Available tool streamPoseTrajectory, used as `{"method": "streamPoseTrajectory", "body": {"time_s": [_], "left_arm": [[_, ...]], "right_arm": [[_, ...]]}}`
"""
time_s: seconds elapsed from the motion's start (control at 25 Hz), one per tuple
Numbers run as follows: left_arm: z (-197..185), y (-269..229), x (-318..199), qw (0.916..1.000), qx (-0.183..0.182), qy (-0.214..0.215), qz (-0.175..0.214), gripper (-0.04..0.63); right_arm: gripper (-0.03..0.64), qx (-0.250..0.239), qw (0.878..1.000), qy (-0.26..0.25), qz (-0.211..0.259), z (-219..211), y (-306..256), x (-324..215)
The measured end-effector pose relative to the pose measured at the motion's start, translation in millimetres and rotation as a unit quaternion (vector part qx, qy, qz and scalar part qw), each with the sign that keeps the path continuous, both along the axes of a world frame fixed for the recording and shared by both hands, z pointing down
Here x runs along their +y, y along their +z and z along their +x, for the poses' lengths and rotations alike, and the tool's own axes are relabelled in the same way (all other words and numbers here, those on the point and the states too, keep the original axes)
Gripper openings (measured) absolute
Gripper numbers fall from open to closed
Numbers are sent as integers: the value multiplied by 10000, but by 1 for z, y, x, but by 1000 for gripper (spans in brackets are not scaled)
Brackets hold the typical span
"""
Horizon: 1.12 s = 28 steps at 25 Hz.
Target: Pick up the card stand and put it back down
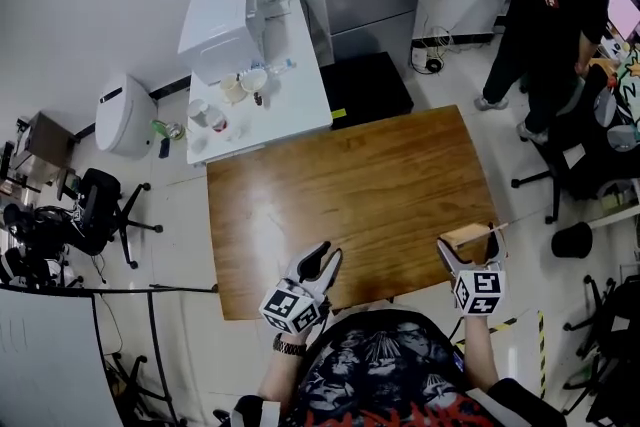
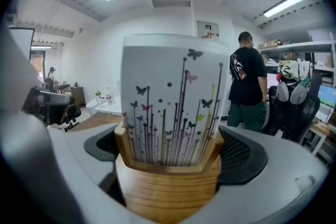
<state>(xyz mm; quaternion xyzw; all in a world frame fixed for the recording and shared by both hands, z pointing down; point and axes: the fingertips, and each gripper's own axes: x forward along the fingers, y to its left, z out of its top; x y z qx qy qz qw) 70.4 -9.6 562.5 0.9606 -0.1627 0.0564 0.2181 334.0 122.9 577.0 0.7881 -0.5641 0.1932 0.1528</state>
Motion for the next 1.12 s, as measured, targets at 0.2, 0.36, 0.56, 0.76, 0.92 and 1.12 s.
{"method": "streamPoseTrajectory", "body": {"time_s": [0.2, 0.36, 0.56, 0.76, 0.92, 1.12], "left_arm": [[-21, -3, -8, 9982, 29, -598, -1, 84], [-72, 14, -4, 9910, -380, -1277, -155, 84], [-182, 27, 21, 9615, -708, -2614, -462, 84], [-272, 37, 73, 9081, -783, -4016, -895, 84], [-307, 57, 114, 8655, -747, -4737, -1444, 83], [-331, 65, 132, 8375, -738, -5199, -1510, 74]], "right_arm": [[551, -171, 9979, -621, 56, -17, -1, -17], [551, -517, 9823, -1798, 24, -85, 21, -68], [551, -1059, 9328, -3435, 240, -221, 41, -152], [549, -998, 8960, -4327, -64, -327, 109, -233], [549, -607, 8790, -4681, -674, -390, 200, -299], [549, -254, 8774, -4623, -1253, -429, 270, -346]]}}
